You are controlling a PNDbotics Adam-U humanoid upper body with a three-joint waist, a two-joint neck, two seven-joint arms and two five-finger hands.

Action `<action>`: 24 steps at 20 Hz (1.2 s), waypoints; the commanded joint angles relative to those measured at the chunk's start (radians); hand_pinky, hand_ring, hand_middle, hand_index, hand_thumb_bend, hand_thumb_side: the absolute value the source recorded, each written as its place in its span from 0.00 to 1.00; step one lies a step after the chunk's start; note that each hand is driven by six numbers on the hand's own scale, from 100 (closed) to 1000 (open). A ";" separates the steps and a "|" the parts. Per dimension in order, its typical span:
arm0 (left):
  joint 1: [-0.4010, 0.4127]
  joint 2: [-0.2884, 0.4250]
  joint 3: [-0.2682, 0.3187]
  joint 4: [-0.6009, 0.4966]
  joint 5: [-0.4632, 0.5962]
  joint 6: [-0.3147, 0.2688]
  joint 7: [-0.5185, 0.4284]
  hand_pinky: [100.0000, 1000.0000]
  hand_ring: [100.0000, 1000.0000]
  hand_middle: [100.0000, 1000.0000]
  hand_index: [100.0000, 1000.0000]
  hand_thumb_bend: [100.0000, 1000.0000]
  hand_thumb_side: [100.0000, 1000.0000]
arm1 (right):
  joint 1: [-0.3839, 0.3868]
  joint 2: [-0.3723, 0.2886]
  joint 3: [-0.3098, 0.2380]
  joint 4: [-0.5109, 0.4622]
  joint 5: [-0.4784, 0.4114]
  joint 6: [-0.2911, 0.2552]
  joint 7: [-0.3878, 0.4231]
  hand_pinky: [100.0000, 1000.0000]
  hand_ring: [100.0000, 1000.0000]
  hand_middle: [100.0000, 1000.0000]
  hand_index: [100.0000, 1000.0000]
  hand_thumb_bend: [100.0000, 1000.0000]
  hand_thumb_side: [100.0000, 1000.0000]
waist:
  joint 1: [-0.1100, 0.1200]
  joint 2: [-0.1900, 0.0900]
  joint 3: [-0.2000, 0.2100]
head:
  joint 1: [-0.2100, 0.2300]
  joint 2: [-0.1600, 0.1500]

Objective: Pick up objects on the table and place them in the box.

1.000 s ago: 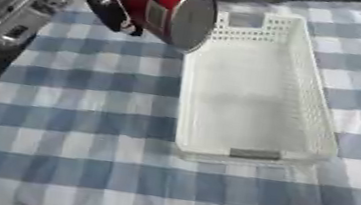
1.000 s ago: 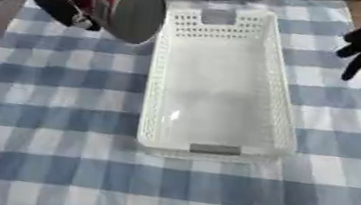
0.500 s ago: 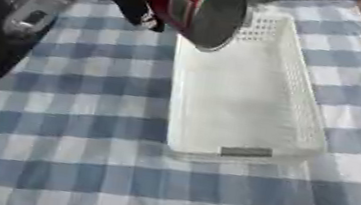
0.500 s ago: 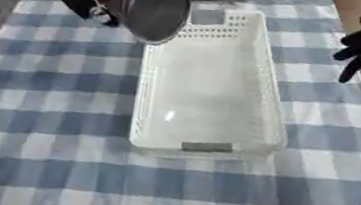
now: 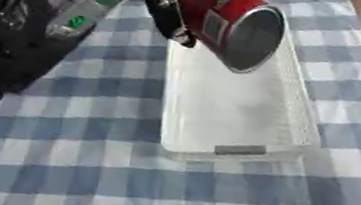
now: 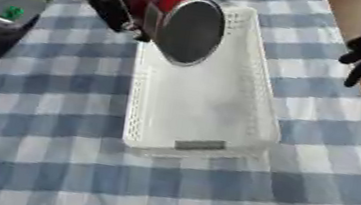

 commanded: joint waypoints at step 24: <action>-0.025 -0.067 -0.031 -0.027 0.056 -0.026 -0.107 1.00 1.00 1.00 1.00 0.00 0.89 | 0.005 -0.021 0.005 -0.012 -0.008 -0.003 0.020 0.28 0.51 0.57 0.81 0.00 0.77 | 0.001 -0.010 0.013 | 0.017 -0.004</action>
